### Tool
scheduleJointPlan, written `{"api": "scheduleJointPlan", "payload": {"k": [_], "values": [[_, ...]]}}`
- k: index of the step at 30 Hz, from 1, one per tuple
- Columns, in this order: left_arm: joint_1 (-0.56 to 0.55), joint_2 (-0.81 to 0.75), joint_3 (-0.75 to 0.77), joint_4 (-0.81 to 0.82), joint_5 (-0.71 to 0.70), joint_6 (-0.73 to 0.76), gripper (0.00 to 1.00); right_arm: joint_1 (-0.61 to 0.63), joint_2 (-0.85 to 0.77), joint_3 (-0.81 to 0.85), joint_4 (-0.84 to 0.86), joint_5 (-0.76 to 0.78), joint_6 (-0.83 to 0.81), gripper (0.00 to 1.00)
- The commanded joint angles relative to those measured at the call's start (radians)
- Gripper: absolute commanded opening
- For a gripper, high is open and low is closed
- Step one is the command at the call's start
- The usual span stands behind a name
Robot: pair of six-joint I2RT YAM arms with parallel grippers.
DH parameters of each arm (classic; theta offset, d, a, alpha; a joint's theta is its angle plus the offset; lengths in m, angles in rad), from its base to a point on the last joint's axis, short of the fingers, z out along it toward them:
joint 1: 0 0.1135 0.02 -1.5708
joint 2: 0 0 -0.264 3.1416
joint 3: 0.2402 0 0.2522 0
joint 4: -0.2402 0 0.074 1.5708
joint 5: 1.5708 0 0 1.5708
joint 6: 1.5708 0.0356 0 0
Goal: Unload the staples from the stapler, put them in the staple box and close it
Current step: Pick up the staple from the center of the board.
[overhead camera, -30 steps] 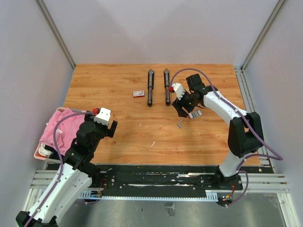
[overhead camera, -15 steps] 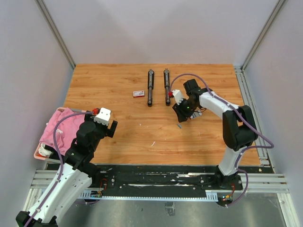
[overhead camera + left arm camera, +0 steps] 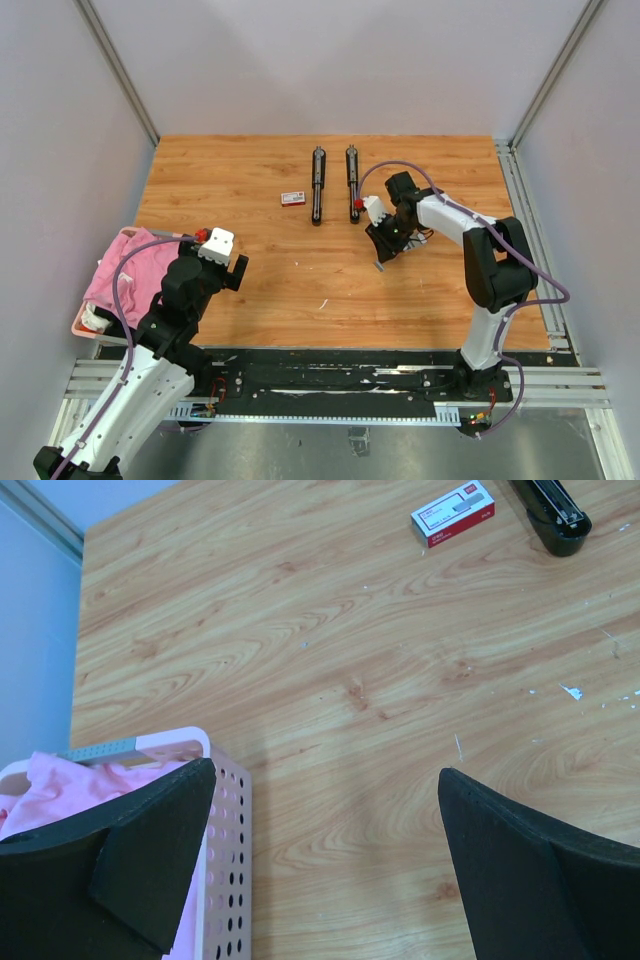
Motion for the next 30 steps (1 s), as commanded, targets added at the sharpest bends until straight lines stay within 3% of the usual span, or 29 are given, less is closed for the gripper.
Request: {"api": "scheduleJointPlan", "payload": {"k": [1,30], "values": [[0.005,-0.002,-0.009,0.030,0.001,0.008,0.98,-0.003,0.004,-0.015,-0.033,-0.031,0.012,0.27],[0.005,0.003,-0.010,0.033,0.002,0.008,0.98,0.031,0.056,-0.006,-0.034,0.016,0.013,0.21]]}}
